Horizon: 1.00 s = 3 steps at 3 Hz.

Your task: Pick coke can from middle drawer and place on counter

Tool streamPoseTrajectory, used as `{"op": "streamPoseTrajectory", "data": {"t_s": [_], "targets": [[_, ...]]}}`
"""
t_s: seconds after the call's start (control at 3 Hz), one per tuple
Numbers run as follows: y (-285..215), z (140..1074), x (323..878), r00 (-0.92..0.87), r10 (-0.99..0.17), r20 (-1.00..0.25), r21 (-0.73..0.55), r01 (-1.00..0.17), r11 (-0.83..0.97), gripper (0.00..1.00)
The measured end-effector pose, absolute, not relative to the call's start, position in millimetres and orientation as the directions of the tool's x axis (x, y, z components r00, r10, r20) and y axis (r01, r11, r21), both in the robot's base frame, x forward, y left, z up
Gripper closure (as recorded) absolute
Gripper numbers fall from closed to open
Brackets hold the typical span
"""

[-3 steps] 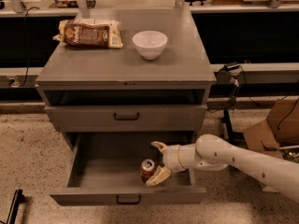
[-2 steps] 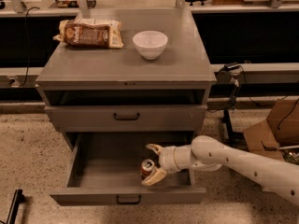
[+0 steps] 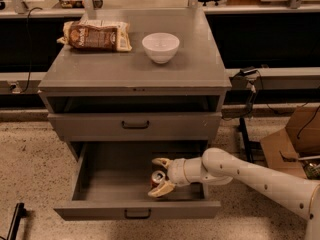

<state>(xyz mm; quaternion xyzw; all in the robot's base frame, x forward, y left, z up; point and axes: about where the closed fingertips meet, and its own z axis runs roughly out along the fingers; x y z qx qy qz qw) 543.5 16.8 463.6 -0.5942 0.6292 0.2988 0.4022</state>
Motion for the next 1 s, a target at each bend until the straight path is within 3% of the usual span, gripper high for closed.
{"op": "streamPoseTrajectory", "data": {"t_s": [0.33,1.0], "targets": [[16.8,454.9,547.4,0.013,-0.479,-0.878,-0.084,-0.988,0.127,0.33],[8.6,435.6,554.5,-0.017,-0.437,-0.899,-0.058,-0.986,0.157,0.35]]}}
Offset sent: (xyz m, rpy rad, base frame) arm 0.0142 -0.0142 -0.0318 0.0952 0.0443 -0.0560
